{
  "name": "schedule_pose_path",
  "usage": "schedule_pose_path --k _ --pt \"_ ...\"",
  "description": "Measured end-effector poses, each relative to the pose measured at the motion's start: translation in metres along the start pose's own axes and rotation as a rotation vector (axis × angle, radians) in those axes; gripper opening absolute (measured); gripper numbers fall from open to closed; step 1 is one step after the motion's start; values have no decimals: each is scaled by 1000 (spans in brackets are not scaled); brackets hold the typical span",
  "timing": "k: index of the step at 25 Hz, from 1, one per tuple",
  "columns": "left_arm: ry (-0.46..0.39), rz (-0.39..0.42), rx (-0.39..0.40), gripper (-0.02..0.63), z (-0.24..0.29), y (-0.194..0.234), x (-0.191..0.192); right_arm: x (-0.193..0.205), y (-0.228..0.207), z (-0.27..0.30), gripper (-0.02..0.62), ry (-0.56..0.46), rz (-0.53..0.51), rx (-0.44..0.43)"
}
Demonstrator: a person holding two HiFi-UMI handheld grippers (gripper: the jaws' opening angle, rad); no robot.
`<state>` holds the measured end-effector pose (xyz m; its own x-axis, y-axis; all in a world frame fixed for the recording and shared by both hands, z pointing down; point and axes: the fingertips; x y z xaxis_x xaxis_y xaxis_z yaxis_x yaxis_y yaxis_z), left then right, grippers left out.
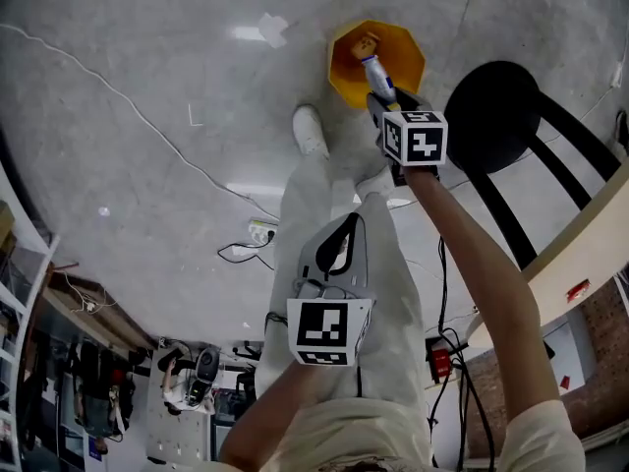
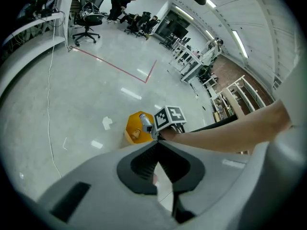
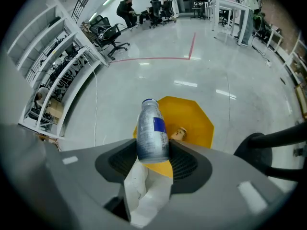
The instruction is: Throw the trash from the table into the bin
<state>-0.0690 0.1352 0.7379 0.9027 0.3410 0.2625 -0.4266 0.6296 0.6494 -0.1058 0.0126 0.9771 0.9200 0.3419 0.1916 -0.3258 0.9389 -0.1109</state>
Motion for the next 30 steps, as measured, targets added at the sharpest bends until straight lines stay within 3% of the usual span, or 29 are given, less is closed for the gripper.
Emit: schedule_pose_path --k 7,14,17,20,30 --pt "29 19 1 3 23 23 14 6 -18 67 215 23 60 21" --pt "53 25 -1 3 31 24 29 11 -38 88 215 54 77 81" --pt "68 31 3 3 31 22 33 10 -38 86 219 31 82 71" --pt "69 42 4 3 32 19 32 7 -39 80 265 13 95 65" --pt "24 73 21 3 28 -24 21 7 -39 12 230 -55 149 -5"
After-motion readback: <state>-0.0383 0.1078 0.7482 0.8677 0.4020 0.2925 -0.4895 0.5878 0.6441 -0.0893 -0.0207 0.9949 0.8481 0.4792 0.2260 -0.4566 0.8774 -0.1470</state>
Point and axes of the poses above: the fingertips, and each gripper's own axes: z forward along the fingers, y to its left, x out of its underside, and after that the axes turned 9 degrees about x, right-handed
